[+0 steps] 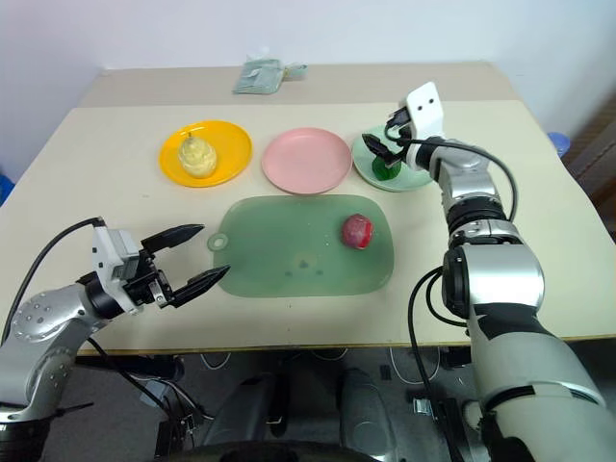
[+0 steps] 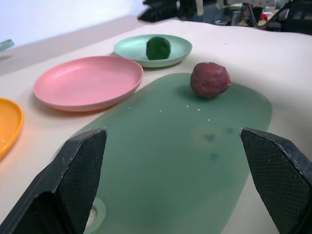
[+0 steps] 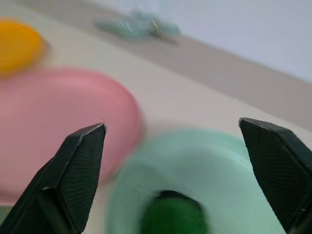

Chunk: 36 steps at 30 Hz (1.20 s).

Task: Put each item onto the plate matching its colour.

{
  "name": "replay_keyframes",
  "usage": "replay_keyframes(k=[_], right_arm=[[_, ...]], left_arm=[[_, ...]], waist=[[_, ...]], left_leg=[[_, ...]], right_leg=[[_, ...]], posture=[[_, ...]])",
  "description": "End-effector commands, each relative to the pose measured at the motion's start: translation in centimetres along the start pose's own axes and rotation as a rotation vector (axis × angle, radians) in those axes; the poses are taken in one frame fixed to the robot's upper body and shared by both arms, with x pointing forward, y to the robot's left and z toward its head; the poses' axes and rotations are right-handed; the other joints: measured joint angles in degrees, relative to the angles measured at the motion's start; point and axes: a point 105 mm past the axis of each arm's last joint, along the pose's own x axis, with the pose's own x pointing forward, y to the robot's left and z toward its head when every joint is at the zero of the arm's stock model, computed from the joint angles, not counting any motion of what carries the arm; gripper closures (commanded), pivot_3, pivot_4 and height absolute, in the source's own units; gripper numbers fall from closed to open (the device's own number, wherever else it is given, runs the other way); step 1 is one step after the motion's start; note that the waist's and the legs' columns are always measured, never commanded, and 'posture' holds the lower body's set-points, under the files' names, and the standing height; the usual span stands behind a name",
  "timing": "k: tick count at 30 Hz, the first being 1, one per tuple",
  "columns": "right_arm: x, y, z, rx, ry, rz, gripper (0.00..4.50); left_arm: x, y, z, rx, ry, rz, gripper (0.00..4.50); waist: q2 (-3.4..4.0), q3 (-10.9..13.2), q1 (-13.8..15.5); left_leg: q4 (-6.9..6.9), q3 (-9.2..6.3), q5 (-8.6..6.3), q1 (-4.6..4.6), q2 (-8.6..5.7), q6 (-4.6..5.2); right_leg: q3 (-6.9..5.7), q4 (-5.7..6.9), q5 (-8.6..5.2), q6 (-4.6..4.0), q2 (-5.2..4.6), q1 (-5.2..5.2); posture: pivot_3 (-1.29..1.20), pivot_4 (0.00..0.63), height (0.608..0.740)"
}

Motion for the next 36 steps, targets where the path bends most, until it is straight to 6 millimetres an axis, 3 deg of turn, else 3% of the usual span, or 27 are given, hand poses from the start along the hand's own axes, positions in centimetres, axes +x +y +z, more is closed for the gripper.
replay_keyframes(k=[1,5,9,21,28,35,36], right_arm=[[-3.5,2.1,0.2,0.028,-0.032,0.239,0.04],[-7.5,5.6,-2.0,0.133,0.034,0.374,0.04],[-9.0,7.6,-2.9,0.178,0.072,0.396,0.04],[-7.8,11.0,-4.2,0.258,0.11,0.486,0.04],[-7.3,11.4,-6.1,0.24,0.168,0.499,0.04],[-6.5,11.7,-6.7,0.211,0.18,0.507,0.04],[-6.3,11.6,-6.7,0.204,0.174,0.504,0.56]], left_arm=[[-0.6,-0.6,0.8,0.013,0.001,-0.075,0.0],[-0.5,-1.5,1.0,-0.025,0.003,-0.176,0.0],[-0.4,-1.8,1.6,-0.03,0.015,-0.272,0.0],[-0.1,-2.0,2.3,-0.015,0.046,-0.384,0.0],[-0.5,-1.9,2.4,0.0,0.047,-0.349,0.0],[-0.8,-2.1,2.5,0.009,0.049,-0.313,0.0],[-0.9,-2.0,2.5,0.01,0.049,-0.306,0.0]], waist=[[-0.01,0.0,0.4],[0.08,0.0,1.5],[0.22,0.1,0.9],[0.18,0.1,1.4],[0.18,0.1,1.4],[0.18,0.1,1.4],[0.18,0.1,1.4]], left_leg=[[0.03,-0.05,-0.03,0.0,0.01,0.04],[0.0,-0.04,-0.11,-0.01,0.04,0.17],[0.13,0.16,-0.1,0.05,0.05,0.16],[0.33,0.45,-0.1,0.11,0.48,0.16],[0.33,0.45,-0.1,0.11,0.48,0.16],[0.33,0.45,-0.1,0.11,0.48,0.15],[0.32,0.45,-0.1,0.11,0.48,0.15]], right_leg=[[-0.02,-0.01,0.0,0.0,-0.01,0.05],[-0.04,-0.1,-0.02,0.01,-0.07,0.07],[0.11,-0.04,-0.11,-0.21,-0.12,0.02],[-0.17,-0.13,-0.02,-0.35,-0.04,0.12],[-0.17,-0.13,-0.02,-0.35,-0.04,0.11],[-0.16,-0.12,-0.02,-0.36,-0.05,0.09],[-0.17,-0.12,-0.02,-0.36,-0.05,0.09]], posture=[[0.0,0.15,0.74],[0.0,0.15,0.74],[0.0,0.15,0.74],[0.0,0.15,0.74],[0.0,0.15,0.74],[0.0,0.15,0.74],[0.0,0.15,0.74]])
